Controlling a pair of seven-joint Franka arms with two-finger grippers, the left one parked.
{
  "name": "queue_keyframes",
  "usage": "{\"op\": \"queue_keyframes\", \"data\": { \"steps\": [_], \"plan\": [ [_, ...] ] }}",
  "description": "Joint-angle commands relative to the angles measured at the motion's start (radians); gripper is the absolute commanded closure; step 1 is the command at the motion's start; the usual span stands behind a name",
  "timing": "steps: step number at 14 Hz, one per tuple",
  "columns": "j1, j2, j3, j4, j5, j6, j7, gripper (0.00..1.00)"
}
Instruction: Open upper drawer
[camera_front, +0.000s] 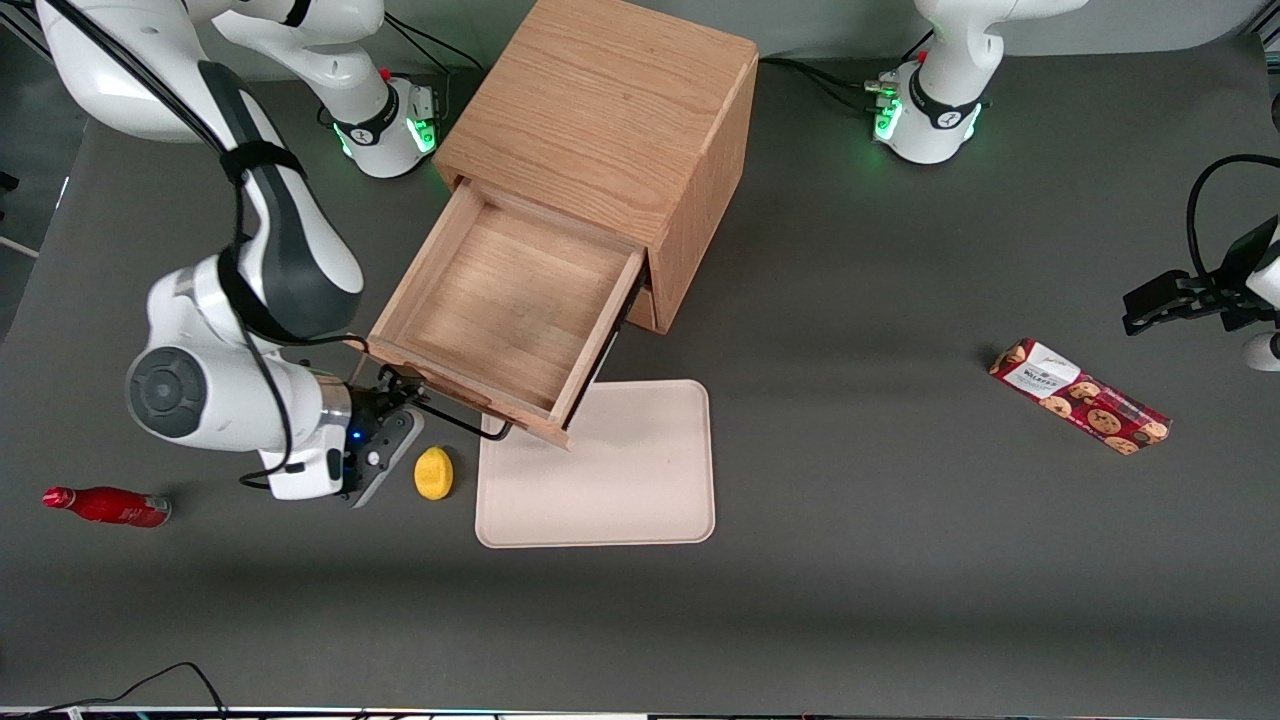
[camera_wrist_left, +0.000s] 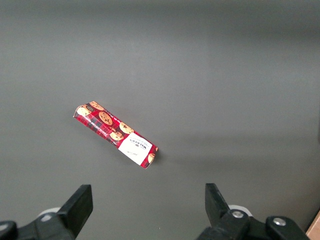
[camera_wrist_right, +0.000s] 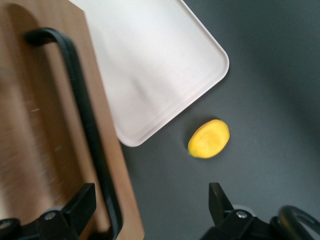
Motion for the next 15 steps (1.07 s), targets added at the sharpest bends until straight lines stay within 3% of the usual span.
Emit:
{"op": "queue_keyframes", "data": {
  "steps": [1,3,7,11,13,15],
  "plan": [
    [0.009,-0.018,-0.002,0.138,-0.015,-0.143,0.006,0.00],
    [-0.003,-0.096,-0.007,0.150,-0.010,-0.179,0.059,0.00],
    [0.006,-0.394,-0.050,-0.004,-0.023,-0.295,0.558,0.00],
    [0.010,-0.748,-0.181,-0.384,-0.004,-0.258,0.604,0.00],
    [0.010,-0.802,-0.250,-0.454,-0.007,-0.254,0.587,0.00],
    [0.012,-0.781,-0.257,-0.440,-0.035,-0.257,0.588,0.00]
  ]
}}
